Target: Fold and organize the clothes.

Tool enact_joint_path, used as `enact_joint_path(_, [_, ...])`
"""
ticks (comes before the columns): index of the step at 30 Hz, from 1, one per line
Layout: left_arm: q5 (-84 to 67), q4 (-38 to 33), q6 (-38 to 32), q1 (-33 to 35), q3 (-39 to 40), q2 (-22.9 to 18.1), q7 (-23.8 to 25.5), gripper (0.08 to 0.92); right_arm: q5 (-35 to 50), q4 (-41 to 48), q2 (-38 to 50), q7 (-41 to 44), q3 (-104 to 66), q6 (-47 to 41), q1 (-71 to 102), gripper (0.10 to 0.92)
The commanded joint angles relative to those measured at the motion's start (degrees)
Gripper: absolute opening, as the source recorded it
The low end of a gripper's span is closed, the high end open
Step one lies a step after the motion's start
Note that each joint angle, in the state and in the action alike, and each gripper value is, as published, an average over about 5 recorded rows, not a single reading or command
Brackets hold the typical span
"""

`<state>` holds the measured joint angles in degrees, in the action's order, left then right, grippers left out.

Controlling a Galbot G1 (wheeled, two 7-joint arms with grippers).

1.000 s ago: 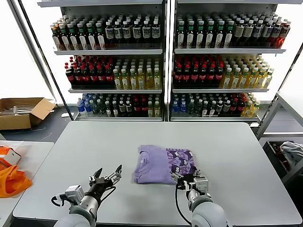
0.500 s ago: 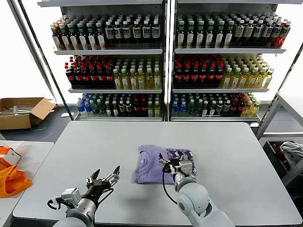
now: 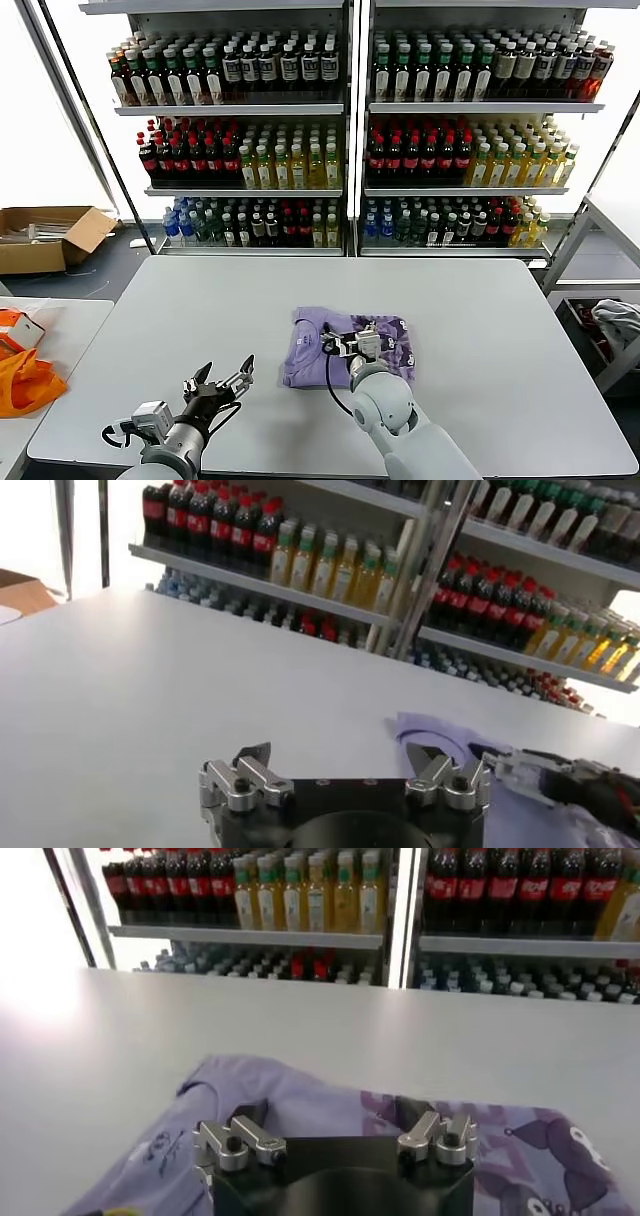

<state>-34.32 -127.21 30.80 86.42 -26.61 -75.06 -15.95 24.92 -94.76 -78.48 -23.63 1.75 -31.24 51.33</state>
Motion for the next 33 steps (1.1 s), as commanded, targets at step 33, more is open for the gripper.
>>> enact_joint_path(33, [21.5,1.2,-14.2,-0.6,0.5,-1.5,5.8,0.823,-11.5,-26.4,10.6,3.3,-21.6,10.6,26.2,0.823])
